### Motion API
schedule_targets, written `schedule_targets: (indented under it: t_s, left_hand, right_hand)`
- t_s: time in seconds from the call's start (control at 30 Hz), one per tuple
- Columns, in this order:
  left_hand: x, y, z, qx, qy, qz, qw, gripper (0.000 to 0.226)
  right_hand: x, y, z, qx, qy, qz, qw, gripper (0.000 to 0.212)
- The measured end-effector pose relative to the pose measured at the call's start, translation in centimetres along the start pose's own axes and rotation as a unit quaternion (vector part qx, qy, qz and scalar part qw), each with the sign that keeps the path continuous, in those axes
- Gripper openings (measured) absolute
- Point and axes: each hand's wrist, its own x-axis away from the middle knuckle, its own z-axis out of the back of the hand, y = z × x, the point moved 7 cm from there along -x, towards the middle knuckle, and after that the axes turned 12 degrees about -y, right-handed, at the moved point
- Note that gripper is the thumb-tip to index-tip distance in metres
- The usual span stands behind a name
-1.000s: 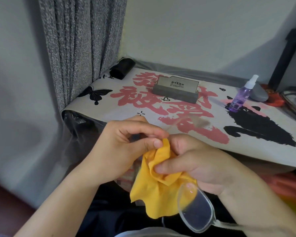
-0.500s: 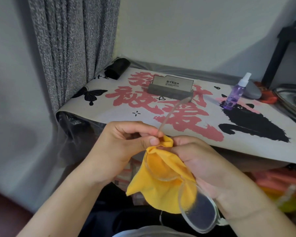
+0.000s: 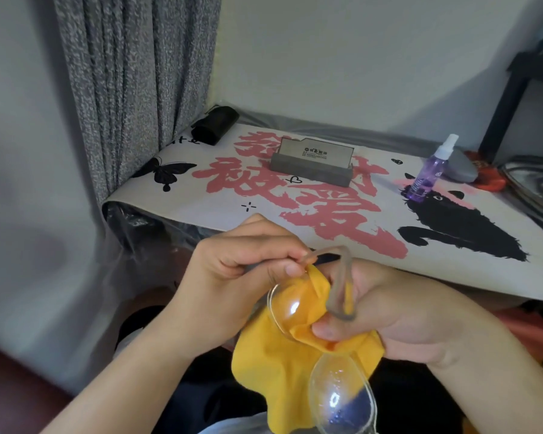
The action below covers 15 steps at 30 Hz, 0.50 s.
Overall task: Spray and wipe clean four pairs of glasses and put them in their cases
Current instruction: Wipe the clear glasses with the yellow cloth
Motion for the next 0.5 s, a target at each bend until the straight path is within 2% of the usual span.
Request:
schedule_targets:
  t_s: [0.13, 0.27, 0.37, 0.5]
  left_hand:
    - [0.0, -0.9, 0.0, 0.019, -0.004, 0.028, 0.999, 0.022]
    - [0.0, -1.3, -0.3, 0.041, -0.019, 0.044, 0.998, 0.017]
    - [0.0, -1.6, -0.2, 0.058, 0.001, 0.048, 0.997, 0.010]
    - [0.2, -2.1, 0.1, 0.074, 0.034, 0.080, 0.993, 0.010]
  right_hand:
    - [-0.7, 1.0, 1.1, 0.033, 0.079, -0.021, 0.996, 0.034]
    - [-1.2, 0.8, 0.8, 0.065, 0.148, -0.010, 0.987, 0.025]
    - [-1.6, 0.3, 0.7, 0.077, 0.178, 0.024, 0.981, 0.025]
    - [-1.7, -0.5, 1.3, 0.038, 0.225, 0.067, 0.971, 0.018]
